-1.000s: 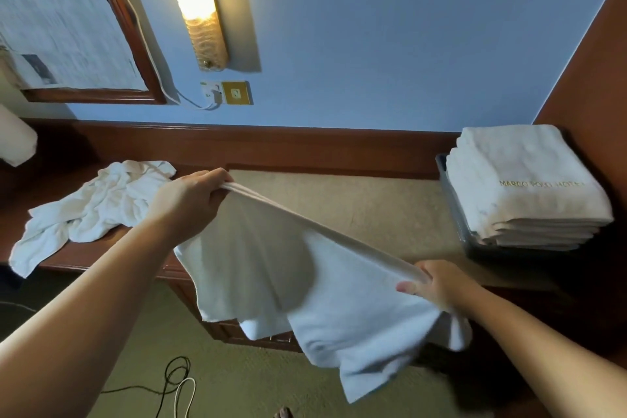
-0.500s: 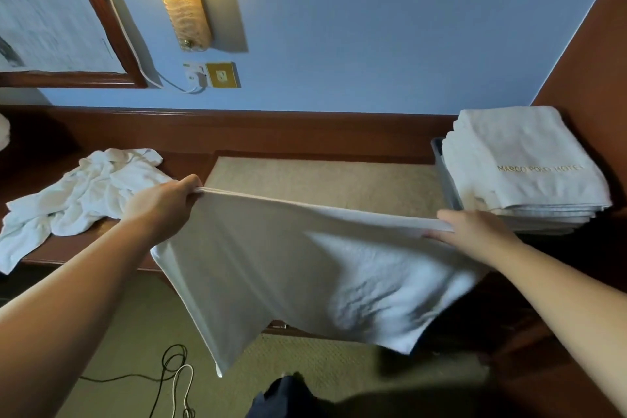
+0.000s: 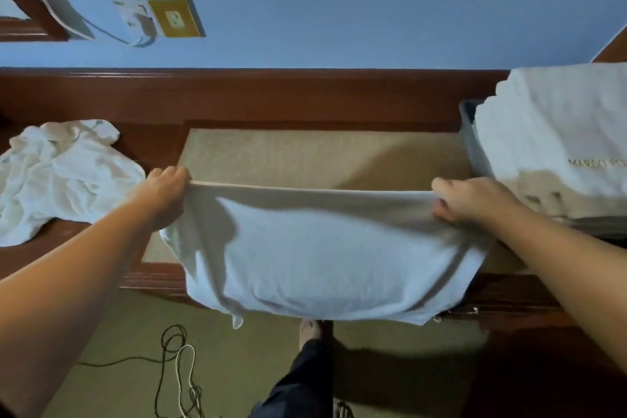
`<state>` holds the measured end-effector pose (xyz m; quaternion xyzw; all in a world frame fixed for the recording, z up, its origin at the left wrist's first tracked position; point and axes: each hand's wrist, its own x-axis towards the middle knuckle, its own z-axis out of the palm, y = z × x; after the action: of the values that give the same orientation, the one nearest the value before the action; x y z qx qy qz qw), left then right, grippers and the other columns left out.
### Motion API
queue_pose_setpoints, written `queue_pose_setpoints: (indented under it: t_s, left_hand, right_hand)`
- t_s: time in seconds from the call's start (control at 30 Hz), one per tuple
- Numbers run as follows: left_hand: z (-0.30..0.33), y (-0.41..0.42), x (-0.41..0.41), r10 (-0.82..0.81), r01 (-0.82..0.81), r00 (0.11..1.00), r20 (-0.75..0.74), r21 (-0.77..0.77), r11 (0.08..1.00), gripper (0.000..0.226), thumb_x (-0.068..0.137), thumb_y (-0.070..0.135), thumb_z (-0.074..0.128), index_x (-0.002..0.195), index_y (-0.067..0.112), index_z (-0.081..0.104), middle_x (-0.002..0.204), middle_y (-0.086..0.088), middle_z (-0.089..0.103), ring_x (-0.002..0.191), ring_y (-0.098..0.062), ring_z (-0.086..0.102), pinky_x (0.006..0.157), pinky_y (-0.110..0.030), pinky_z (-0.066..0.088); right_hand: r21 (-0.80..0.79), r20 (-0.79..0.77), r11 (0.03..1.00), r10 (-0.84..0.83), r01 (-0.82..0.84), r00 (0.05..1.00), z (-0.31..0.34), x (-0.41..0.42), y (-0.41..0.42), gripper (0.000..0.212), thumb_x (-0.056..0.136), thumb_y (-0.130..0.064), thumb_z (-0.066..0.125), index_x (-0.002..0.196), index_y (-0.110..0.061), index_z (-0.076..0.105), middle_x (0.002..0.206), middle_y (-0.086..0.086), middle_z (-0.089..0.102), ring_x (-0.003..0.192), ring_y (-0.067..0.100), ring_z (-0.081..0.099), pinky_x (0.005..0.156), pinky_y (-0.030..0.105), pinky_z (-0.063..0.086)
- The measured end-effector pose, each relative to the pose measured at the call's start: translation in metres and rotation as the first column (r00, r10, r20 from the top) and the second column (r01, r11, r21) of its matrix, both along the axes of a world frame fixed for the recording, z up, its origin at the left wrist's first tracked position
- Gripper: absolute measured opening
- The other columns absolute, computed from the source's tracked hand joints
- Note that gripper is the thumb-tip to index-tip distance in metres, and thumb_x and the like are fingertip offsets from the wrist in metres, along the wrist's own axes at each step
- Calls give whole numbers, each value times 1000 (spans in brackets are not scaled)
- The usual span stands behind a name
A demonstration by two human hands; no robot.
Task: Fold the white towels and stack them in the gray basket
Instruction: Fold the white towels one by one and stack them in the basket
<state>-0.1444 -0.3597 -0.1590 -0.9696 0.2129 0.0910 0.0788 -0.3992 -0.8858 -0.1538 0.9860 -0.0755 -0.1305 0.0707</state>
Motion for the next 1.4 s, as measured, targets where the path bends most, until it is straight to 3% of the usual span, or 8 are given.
queue_pose_setpoints:
  t_s: [0.17,0.3,0.43,0.7,0.97,1.23,1.33,1.4]
  left_hand:
    - [-39,-20,74,-47,68,990,-135,155,986,37,94,6,46,130,14,54,120,-8,58,110,-32,56,90,-35,43]
    - [-70,-34,116,-11,32,972,-233,87,996,34,97,9,48,127,14,62,119,-11,65,111,-36,63,93,-43,53]
    - [-90,-46,150,38,-19,955,-295,65,998,24,102,25,52,124,22,63,121,-9,69,110,-34,65,89,-43,54]
    - [-111,-83,250,173,-182,982,-76,-119,976,27,105,37,52,122,19,64,105,-17,71,95,-41,63,69,-41,50]
    - [-131,-132,304,411,-420,908,-86,-190,888,30,102,32,56,121,15,71,106,-19,70,96,-42,65,78,-48,56]
    - [-154,-142,336,591,-613,787,-176,-321,722,25,92,35,61,104,14,70,98,-16,69,86,-37,63,75,-40,53]
    - [-167,-136,334,695,-757,650,-308,-349,553,62,79,52,66,127,13,60,112,-14,71,105,-38,68,92,-46,58]
    - [-172,-131,335,737,-819,568,-366,-339,463,89,68,65,67,138,14,49,122,-12,69,118,-38,64,101,-49,55]
  right_hand:
    - [103,-201,993,-36,57,979,-27,68,-20,21,109,-41,38,90,-31,38,82,-9,56,70,8,56,69,31,46]
    - [101,-354,991,-44,85,934,-50,104,-32,24,112,-44,27,117,-28,45,97,-5,66,84,12,63,76,32,47]
    - [100,-407,993,-20,67,913,-66,138,-47,25,107,-41,37,111,-21,52,88,-5,65,78,10,62,81,33,53]
    - [42,-139,980,-188,196,972,-90,234,-109,24,109,-47,39,97,-28,47,92,-9,61,80,12,57,74,35,43]
    - [-184,-40,890,-430,417,902,-125,310,-114,27,105,-41,47,111,-16,58,97,5,55,103,29,52,94,53,40]
    - [-15,50,632,-774,775,632,-152,331,-116,59,102,-44,54,137,3,47,142,28,46,134,46,40,108,59,35]
    - [149,258,612,-782,776,567,-164,319,-74,69,88,-38,72,139,-1,43,144,25,43,134,44,40,108,59,36]
    - [285,283,707,-707,647,648,-175,320,-28,71,88,-40,70,146,-13,39,154,17,37,143,37,33,112,62,32]
